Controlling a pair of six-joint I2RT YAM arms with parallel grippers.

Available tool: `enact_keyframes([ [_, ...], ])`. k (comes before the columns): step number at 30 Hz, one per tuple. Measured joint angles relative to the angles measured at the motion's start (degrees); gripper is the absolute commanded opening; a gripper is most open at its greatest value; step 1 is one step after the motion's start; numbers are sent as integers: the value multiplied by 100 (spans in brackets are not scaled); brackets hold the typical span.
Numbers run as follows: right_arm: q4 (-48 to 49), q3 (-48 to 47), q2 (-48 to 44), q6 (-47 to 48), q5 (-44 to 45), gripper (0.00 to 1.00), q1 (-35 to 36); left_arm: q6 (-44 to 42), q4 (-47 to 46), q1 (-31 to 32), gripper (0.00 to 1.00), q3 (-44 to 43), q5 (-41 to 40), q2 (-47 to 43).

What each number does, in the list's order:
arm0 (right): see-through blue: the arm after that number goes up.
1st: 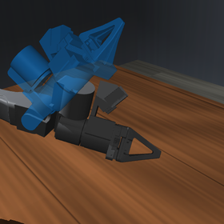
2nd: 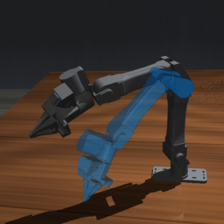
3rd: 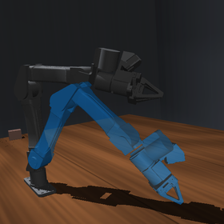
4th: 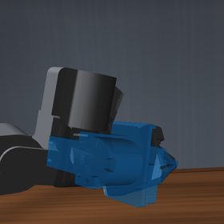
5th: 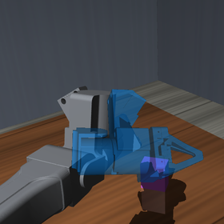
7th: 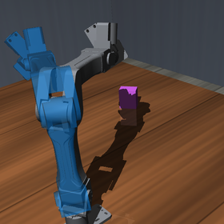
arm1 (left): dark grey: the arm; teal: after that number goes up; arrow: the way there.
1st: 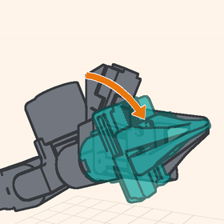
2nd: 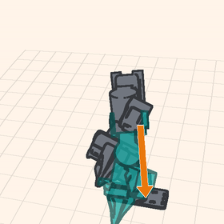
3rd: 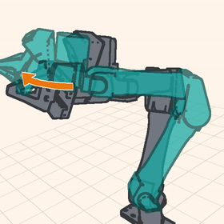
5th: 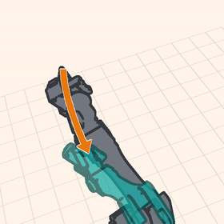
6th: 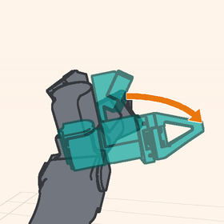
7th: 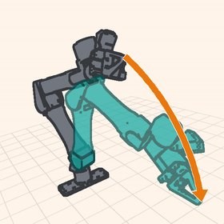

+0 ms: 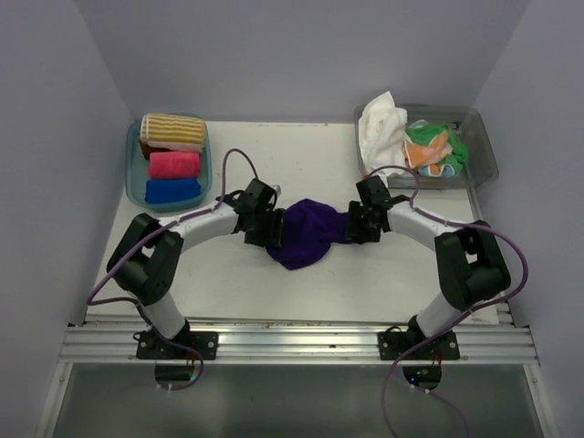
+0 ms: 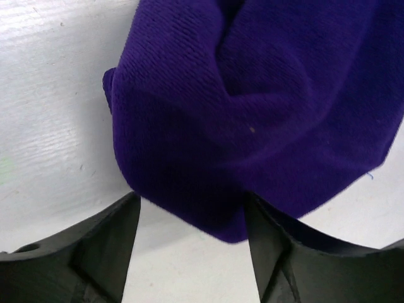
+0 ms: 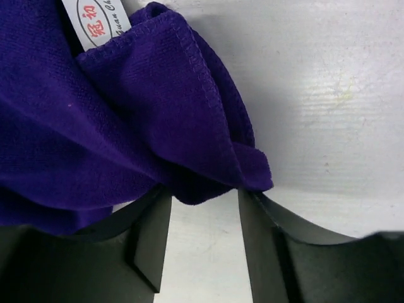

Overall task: Roll the towels
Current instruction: Flatten the towel

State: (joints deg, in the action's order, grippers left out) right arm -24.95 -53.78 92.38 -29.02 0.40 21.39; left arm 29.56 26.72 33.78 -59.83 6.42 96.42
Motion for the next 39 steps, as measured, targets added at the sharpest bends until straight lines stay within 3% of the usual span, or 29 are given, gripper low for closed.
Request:
enact_keyframes([
  [1, 15, -4, 59, 4, 0, 20, -2, 26, -76, -2, 50, 13, 28, 114],
  [3, 28, -44, 109, 13, -4, 0, -2, 98, -225, -2, 21, 17, 118, 326],
  [5, 31, -114, 90, -4, -9, 0, -2, 131, -321, -2, 0, 13, 221, 485],
  [12, -55, -459, -415, 0, 15, 0, -2, 61, -122, -70, 0, -535, 280, 538],
  [15, -155, -787, -758, 22, 17, 0, -2, -26, 98, -387, 0, -890, 415, 286],
  [22, -476, -2039, -1617, 107, 17, 0, -2, -323, 750, -1711, 0, -2450, 605, -942],
  [25, -503, -2520, -2111, 122, 0, 0, 24, -450, 828, -1766, 0, -3056, 601, -1585],
  [30, -549, -2505, -3108, 94, -138, 0, 46, -505, 815, -1648, 0, -2999, 935, -2653],
  [31, -562, -2433, -3195, 79, -155, 0, 52, -496, 804, -1644, 3, -2870, 1027, -2776],
  [35, -719, -1923, -3259, 59, -37, 0, 46, -393, 407, -1646, 95, -1856, 1287, -2833],
  [36, -767, -1843, -3139, 74, 24, 7, 7, -376, 361, -1657, 97, -1622, 1287, -2710],
  [38, -927, -1786, -2566, 107, 109, 33, -184, -326, 385, -1681, 99, -1318, 1237, -2155],
  [39, -992, -1829, -2221, 129, 179, 52, -293, -323, 428, -1681, 99, -1272, 1193, -1869],
])
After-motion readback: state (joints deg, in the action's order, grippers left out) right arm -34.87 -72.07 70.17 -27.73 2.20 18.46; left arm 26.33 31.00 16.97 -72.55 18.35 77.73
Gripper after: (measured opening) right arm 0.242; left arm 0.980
